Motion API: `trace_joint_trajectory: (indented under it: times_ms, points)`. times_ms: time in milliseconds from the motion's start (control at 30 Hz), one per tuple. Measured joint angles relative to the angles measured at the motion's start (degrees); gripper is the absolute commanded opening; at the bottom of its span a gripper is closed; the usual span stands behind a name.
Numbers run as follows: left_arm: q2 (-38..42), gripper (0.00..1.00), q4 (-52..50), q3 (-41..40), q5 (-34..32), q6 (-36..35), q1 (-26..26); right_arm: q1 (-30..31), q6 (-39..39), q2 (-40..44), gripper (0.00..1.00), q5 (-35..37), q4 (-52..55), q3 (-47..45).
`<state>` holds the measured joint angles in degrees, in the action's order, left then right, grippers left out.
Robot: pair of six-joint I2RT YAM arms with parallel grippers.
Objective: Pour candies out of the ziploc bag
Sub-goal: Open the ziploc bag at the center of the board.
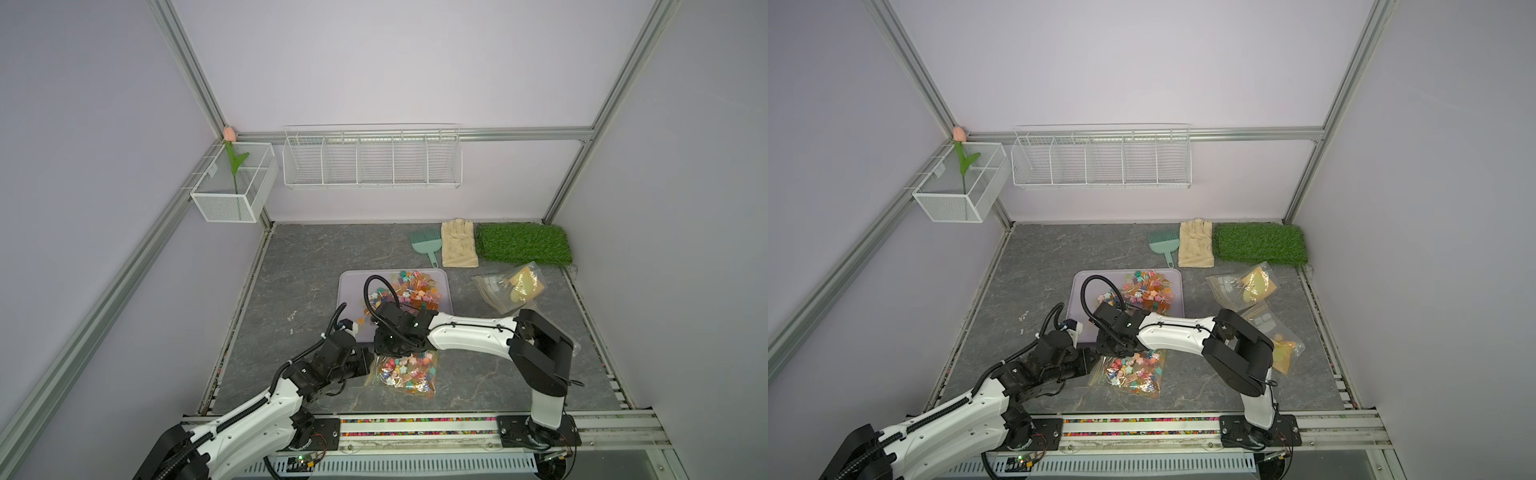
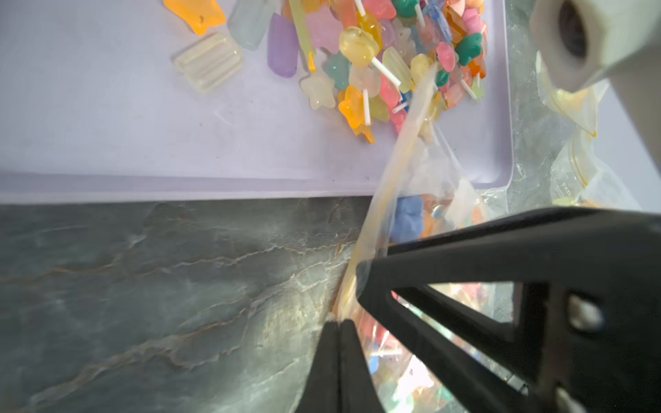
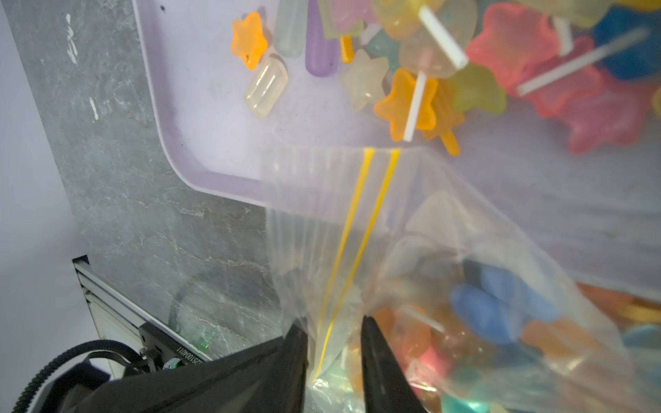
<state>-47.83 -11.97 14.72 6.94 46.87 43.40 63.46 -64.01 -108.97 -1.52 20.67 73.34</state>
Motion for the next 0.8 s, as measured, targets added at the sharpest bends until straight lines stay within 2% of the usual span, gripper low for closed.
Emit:
trace_joint_trajectory:
  times_ms: [200, 400, 800]
  points:
    - [-0.9, 0.00, 0.1, 0.0, 0.0, 0.0, 0.0, 0.0, -0.1, 0.0, 0.31, 0.0, 0.1, 0.6]
    - [-1.0, 0.00, 0.0, 0.0, 0.0, 0.0, 0.0, 0.0, -0.3, 0.0, 0.24, 0.0, 0.1, 1.3]
    - [-1.0, 0.00, 0.0, 0.0, 0.0, 0.0, 0.0, 0.0, -0.7, -1.6, 0.24, 0.0, 0.0, 1.5]
